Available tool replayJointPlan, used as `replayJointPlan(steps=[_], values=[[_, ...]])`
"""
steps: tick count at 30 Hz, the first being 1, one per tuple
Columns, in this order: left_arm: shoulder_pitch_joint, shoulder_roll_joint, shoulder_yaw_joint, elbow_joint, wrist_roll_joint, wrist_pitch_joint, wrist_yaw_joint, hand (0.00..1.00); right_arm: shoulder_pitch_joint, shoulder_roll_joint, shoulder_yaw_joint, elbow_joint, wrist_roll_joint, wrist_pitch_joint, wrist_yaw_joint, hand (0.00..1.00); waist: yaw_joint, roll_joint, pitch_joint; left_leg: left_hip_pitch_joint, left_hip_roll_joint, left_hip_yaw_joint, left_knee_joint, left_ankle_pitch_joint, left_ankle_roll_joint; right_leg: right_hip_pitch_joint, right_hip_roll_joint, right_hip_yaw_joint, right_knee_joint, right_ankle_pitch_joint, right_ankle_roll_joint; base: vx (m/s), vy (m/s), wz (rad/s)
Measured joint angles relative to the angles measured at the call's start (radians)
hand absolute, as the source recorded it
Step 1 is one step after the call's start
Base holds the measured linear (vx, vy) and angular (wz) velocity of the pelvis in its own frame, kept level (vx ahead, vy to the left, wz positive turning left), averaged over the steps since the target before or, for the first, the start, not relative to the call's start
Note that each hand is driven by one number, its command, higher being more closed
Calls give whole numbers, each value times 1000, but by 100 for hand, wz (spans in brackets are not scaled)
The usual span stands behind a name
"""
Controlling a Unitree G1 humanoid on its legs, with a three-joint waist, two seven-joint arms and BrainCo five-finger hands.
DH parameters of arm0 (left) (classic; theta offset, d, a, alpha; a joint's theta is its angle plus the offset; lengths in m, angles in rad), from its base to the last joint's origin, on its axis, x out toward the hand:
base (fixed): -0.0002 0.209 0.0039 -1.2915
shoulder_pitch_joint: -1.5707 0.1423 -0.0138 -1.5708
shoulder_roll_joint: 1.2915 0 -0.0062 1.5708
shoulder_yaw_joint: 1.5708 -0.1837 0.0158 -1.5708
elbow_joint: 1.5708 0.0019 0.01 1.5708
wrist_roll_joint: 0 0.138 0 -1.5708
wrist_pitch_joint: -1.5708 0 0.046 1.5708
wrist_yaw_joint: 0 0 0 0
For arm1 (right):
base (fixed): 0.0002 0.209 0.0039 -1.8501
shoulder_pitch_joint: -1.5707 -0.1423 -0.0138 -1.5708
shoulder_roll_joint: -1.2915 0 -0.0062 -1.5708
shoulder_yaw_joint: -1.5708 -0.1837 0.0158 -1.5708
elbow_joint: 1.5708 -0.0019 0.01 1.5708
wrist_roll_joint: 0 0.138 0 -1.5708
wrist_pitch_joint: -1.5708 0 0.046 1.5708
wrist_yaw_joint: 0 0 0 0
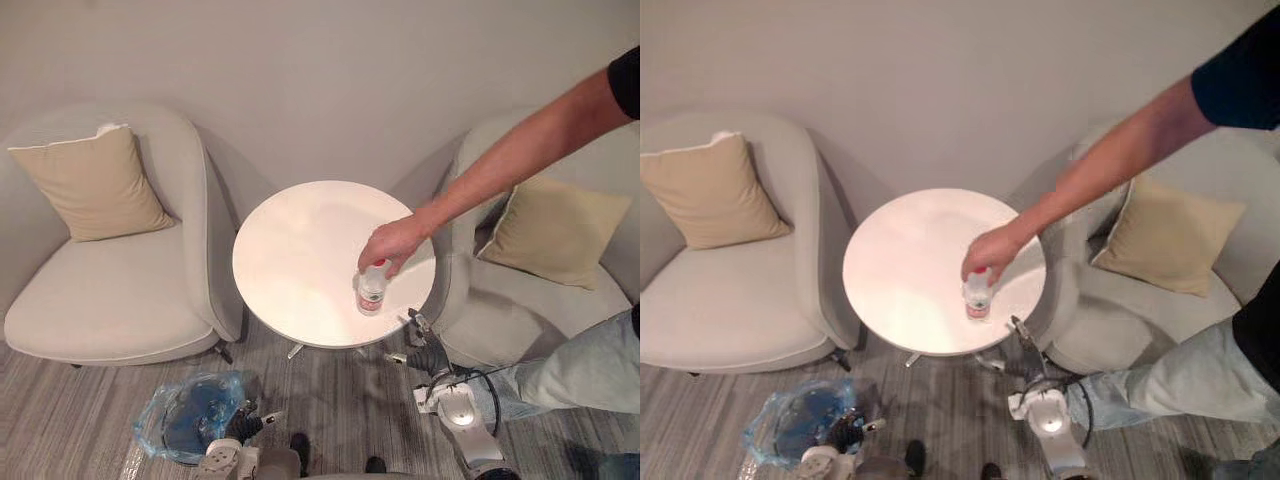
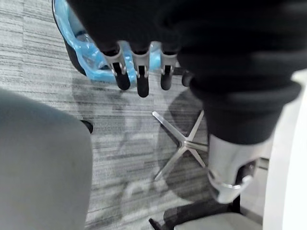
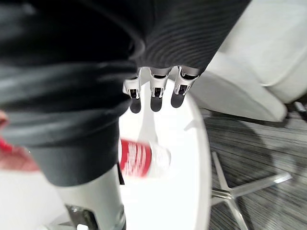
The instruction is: Gather rubbish on tea table into small bin, then transfer packed bag to large trash can.
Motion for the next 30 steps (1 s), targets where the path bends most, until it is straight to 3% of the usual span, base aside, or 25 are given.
replayJointPlan(steps=[13,30], values=[[-1,1,1,-28,0,1,1,0,-67,15,8,48,53,1,-9,0,2,5,39,4,-6,-29,2,-4,2,10,-1,-6,12,-22,-2,19,-6,6],[-1,2,1,-31,18,1,0,0,-56,25,-28,48,52,1,-11,0,1,4,39,10,-8,-37,-1,-6,0,11,-2,-7,21,-32,0,-5,-2,1]])
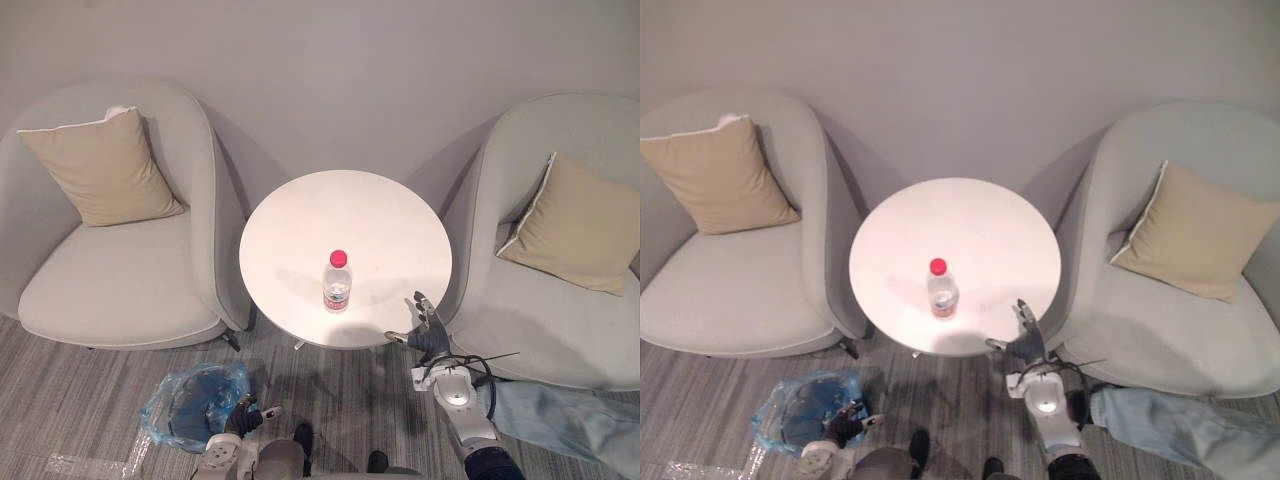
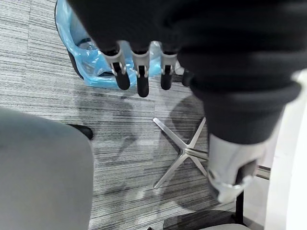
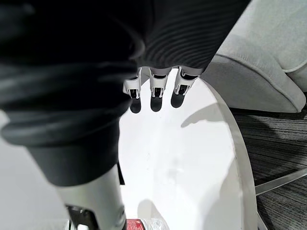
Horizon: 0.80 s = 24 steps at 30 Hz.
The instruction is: Gather rubbish on tea table into small bin, then transfer packed bag to large trash can.
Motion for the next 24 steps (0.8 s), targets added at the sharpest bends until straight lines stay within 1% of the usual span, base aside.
replayJointPlan(steps=[2,5,8,11,13,15,18,19,20,22,24], values=[[0,0,0,0,0,0,0,0,-2,-1,4,0,1,0,3,0,0,0,0,0,0,-1,0,0,0,0,0,0,0,0,0,0,0,0],[0,1,1,0,0,-1,-1,0,-17,-12,39,8,30,0,15,0,1,-1,1,-3,-2,-6,0,0,0,0,-1,-5,-2,0,0,-8,-3,5],[0,2,3,-3,0,-2,-2,0,-57,-17,74,53,39,0,26,0,4,-2,1,-14,-7,-19,3,0,0,0,-2,-20,-7,0,0,4,-8,14],[0,12,12,-13,0,-3,-2,0,-94,-17,96,74,39,0,35,0,13,-5,8,-38,-10,-40,20,-1,1,-2,-2,-44,-14,0,1,18,-11,22],[0,21,14,-28,0,-4,-1,0,-125,-19,103,80,40,0,34,0,27,-4,26,-38,-12,-46,21,-1,1,0,-2,-49,-14,0,0,5,-6,10],[5,38,19,-24,2,-1,0,0,-160,-26,118,87,41,0,33,0,47,-3,34,-57,-15,-59,30,-3,0,-2,-2,-59,-15,0,0,8,-3,13],[42,49,21,-14,2,4,1,0,-214,-27,119,112,49,0,22,0,58,-3,61,-77,-20,-76,48,-6,-1,-9,-2,-77,-15,0,0,-10,11,22],[94,47,32,-3,-1,9,3,0,-277,-28,119,149,83,2,-5,0,89,-1,82,-102,-24,-90,62,-6,-1,-19,-1,-89,-14,0,0,-47,18,30],[97,47,32,-4,-2,8,3,0,-287,-28,119,150,87,3,-6,0,96,0,83,-106,-25,-94,64,-6,-1,-21,-1,-94,-14,0,0,-49,15,25],[102,46,32,-3,-2,8,3,0,-295,-26,120,150,88,3,-6,0,100,1,85,-106,-27,-100,66,-6,-1,-23,-1,-99,-14,-1,-1,-32,1,9],[103,46,32,-3,-2,7,3,0,-320,-26,120,150,89,3,-7,0,109,3,100,-107,-27,-102,66,-6,-2,-24,-1,-99,-13,-1,-1,-38,5,1]])
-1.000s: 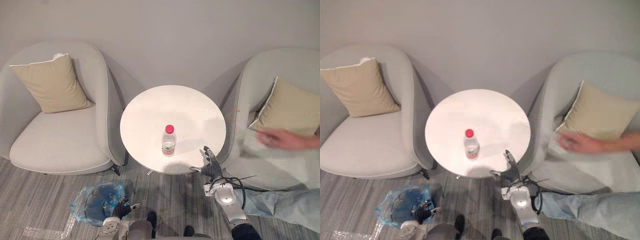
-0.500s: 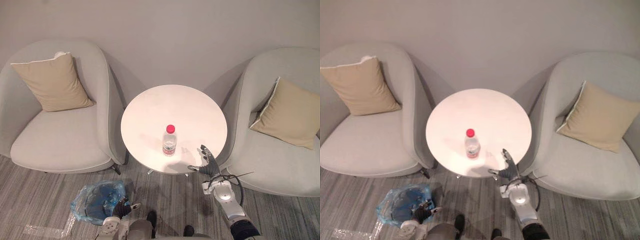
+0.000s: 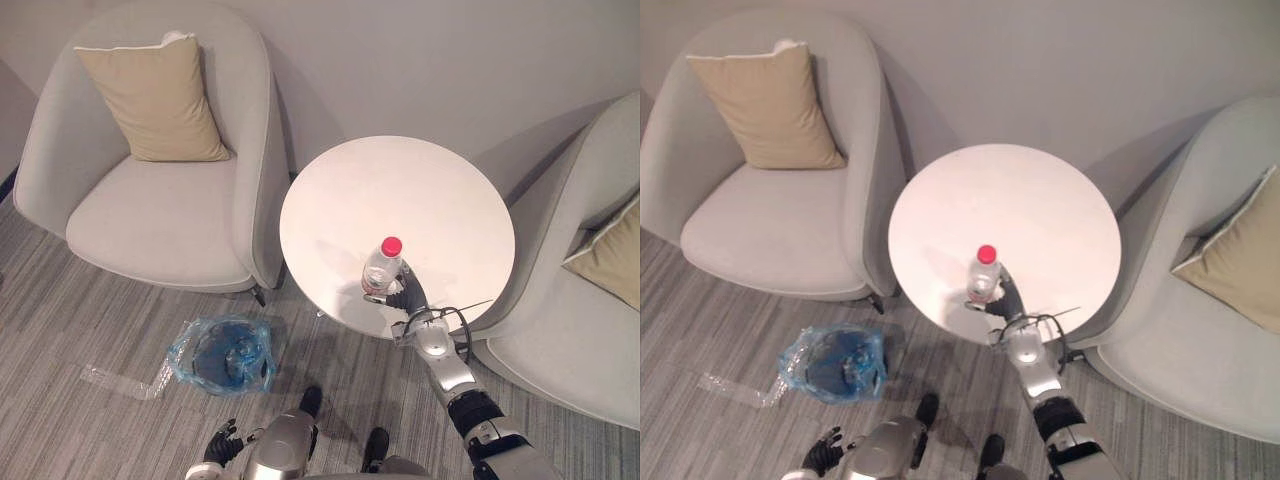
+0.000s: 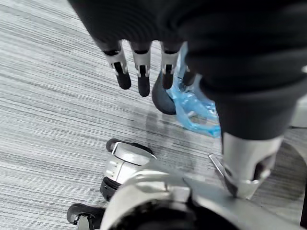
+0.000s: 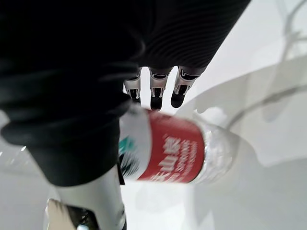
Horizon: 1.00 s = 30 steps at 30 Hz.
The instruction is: Gather rubbish on tea table into small bin, then transfer packed bag to large trash can.
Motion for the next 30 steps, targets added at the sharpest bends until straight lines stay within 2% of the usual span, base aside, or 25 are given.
replayJointPlan(steps=[1,2,8,12,14,16,20,23,25,27,30], values=[[0,0,0,-2,-1,-3,1,0,-20,0,-1,1,2,0,-4,0,0,2,10,-4,-2,-2,0,1,0,-4,1,0,1,0,0,-47,7,4],[0,0,0,-2,-4,-5,1,0,-34,-1,-1,2,18,0,-21,100,0,2,10,-17,-2,-9,1,2,-2,-11,1,-5,2,0,0,-17,1,11],[4,-7,-1,-2,-30,-5,1,0,-88,12,-8,6,40,3,-76,100,19,1,16,-34,-6,-31,2,5,-2,-11,2,-28,-3,0,0,25,-6,14],[6,-9,-1,-3,-38,-6,1,0,-94,15,-9,6,62,4,-78,100,38,1,16,-31,-7,-38,-6,6,-3,-9,2,-33,-4,0,0,21,0,6],[12,-10,-1,-3,-38,-6,1,0,-94,21,-9,6,66,4,-77,100,39,0,17,-23,-7,-38,-16,11,-2,-7,0,-31,-4,0,0,-8,14,-5],[23,-12,-1,-2,-38,-6,3,0,-53,16,-11,-69,67,1,-71,100,36,0,32,21,-6,-22,-64,29,-1,7,-6,-8,-3,0,0,-37,34,-19],[29,-12,-1,-2,-37,-6,16,0,-9,12,-16,-116,65,-1,-54,100,21,0,32,30,-4,-12,-70,31,-1,8,-7,2,-2,0,0,-27,15,-9],[37,-13,1,-2,-37,-5,18,0,197,14,-33,-358,57,-11,-13,100,6,-1,32,59,-3,-3,-85,31,1,21,-10,11,-1,0,0,-2,11,-7],[46,-12,8,4,-37,-2,18,0,298,17,-38,-453,55,-27,26,100,-11,-4,28,84,-1,18,-102,32,2,28,-12,31,0,1,1,18,20,-29],[46,-4,5,21,-36,0,17,0,355,20,-43,-487,54,-33,49,100,-37,-4,26,100,0,30,-103,32,2,42,-14,47,1,1,2,14,22,-27],[45,8,-19,41,-36,2,17,0,417,20,-45,-492,24,-34,61,100,-59,0,8,112,5,44,-100,31,3,38,-14,62,23,1,2,-41,15,-17]])
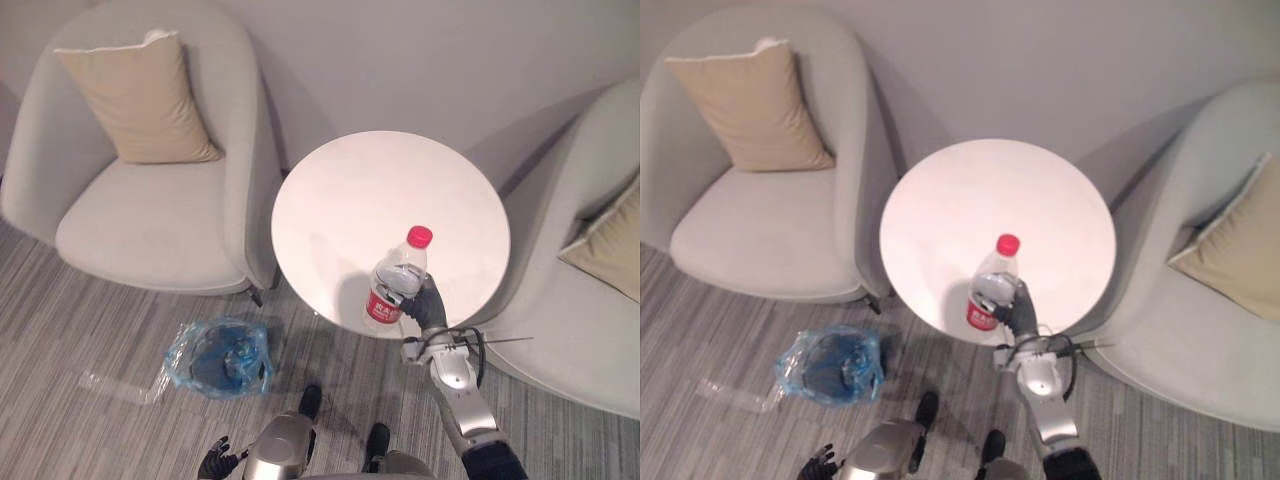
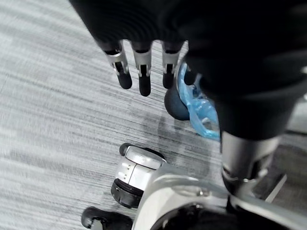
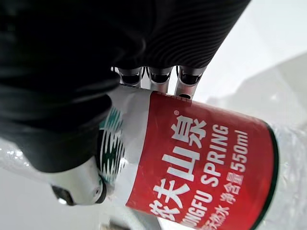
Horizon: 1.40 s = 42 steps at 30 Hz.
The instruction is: Gather rubbish on tea table into small bin, then transfer packed bag to large trash can.
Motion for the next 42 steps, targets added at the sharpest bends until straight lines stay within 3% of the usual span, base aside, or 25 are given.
replayJointPlan(steps=[5,7,9,12,13,15,16,18,19,20,21,22,23,25,26,27,30,35,39,40,42], values=[[-6,26,-49,5,-1,2,0,0,54,1,2,-49,-29,0,19,100,-25,6,-5,-13,1,-7,80,-38,6,-67,-1,51,203,-51,25,-123,33,5],[-15,38,-70,5,-1,2,1,0,57,4,8,-77,-48,-1,18,100,-48,1,-16,-49,-25,-32,116,-48,13,-107,-16,122,316,-110,61,-156,30,59],[-16,35,-70,3,-1,2,1,0,58,6,17,-91,-50,-1,15,100,-50,-7,-39,-83,-65,-72,123,-25,11,-142,-16,229,410,-177,72,-153,-50,81],[-17,13,-69,-11,-1,2,8,0,35,7,57,-105,-49,-1,-3,100,-41,8,-92,-159,-78,-129,109,32,-5,-146,-13,253,296,-217,32,-135,-153,75],[-24,-6,-70,-14,-2,4,24,0,10,2,73,-98,-48,-1,-7,100,-37,43,-94,-172,-55,-159,71,74,-23,-151,10,214,254,-182,8,-126,-181,55],[-34,-14,-70,-15,-2,4,31,0,-17,-1,91,-89,-48,0,-11,100,-36,69,-84,-160,-21,-179,-7,128,-31,-155,35,189,240,-153,1,-158,-192,57],[-34,-14,-70,-17,-2,4,42,0,-26,6,92,-72,-47,1,-16,100,-35,81,-82,-148,30,-123,-72,128,-25,-153,56,155,238,-126,-17,-188,-184,61],[-45,-3,-69,-16,0,4,43,0,-35,11,83,-55,-47,2,-22,100,-36,67,-81,-154,61,-7,-101,50,15,-154,34,100,197,-89,-47,-195,-136,58],[-53,1,-69,-16,0,3,43,0,-40,7,77,-52,-47,2,-23,100,-35,60,-77,-172,62,34,-75,42,27,-156,21,86,187,-83,-47,-225,-82,80],[-72,12,-70,-16,5,3,43,0,-51,2,51,-24,-46,3,-32,100,-49,55,-76,-223,58,115,47,67,61,-173,-19,35,183,-68,-55,-234,-91,101],[-76,10,-72,-16,19,3,43,0,-56,-5,28,13,-45,7,-41,100,-66,53,-75,-244,72,175,196,55,69,-170,-46,-15,175,-59,-53,-279,-91,104],[-75,13,-76,-16,20,3,43,0,-54,-7,17,27,-45,11,-42,100,-73,57,-78,-240,86,198,254,36,63,-168,-54,-31,170,-55,-48,-226,-26,96],[-75,16,-81,-15,35,3,46,0,-42,-9,-10,54,-45,15,-44,100,-83,68,-84,-201,127,244,351,-24,12,-153,-69,-65,160,-48,-38,-148,57,85],[-78,14,-88,4,60,4,49,0,-26,-13,-36,63,-45,26,-48,100,-97,93,-98,-95,179,262,270,-86,-58,-155,-69,-101,135,-21,-11,-79,137,86],[-82,13,-99,20,62,4,49,0,-26,-13,-45,63,-44,28,-49,100,-108,114,-108,-67,180,262,183,-94,-70,-155,-61,-121,114,-6,5,-61,190,79],[-87,16,-106,28,64,3,50,0,-26,-6,-52,71,-44,31,-48,100,-108,108,-108,-51,173,265,102,-102,-83,-150,-59,-144,82,19,20,-74,202,70],[-75,43,-123,48,77,3,47,0,-21,37,-57,108,-45,36,-35,100,-91,63,-104,-22,119,234,71,-75,-72,-64,-85,-169,-18,70,39,-52,164,48],[-70,43,-119,53,78,1,47,0,-23,53,-20,138,-44,35,-11,100,-70,42,-117,-22,80,187,90,-78,-48,-30,-101,-177,-36,66,43,-59,102,29],[-69,43,-113,48,75,0,47,0,-20,60,-20,188,-43,39,-1,100,-64,40,-115,-91,75,145,225,-164,-37,-69,-118,-179,97,-32,76,-28,49,29],[-67,49,-108,43,74,0,47,0,-15,60,-15,192,-43,43,-1,100,-64,25,-105,-101,64,132,281,-201,-32,-79,-137,-175,175,-76,80,62,93,32],[-65,53,-108,44,73,1,46,0,-14,55,-14,191,-43,43,-1,100,-66,14,-95,-93,48,108,311,-231,-25,-101,-163,-147,308,-100,60,108,67,33]])
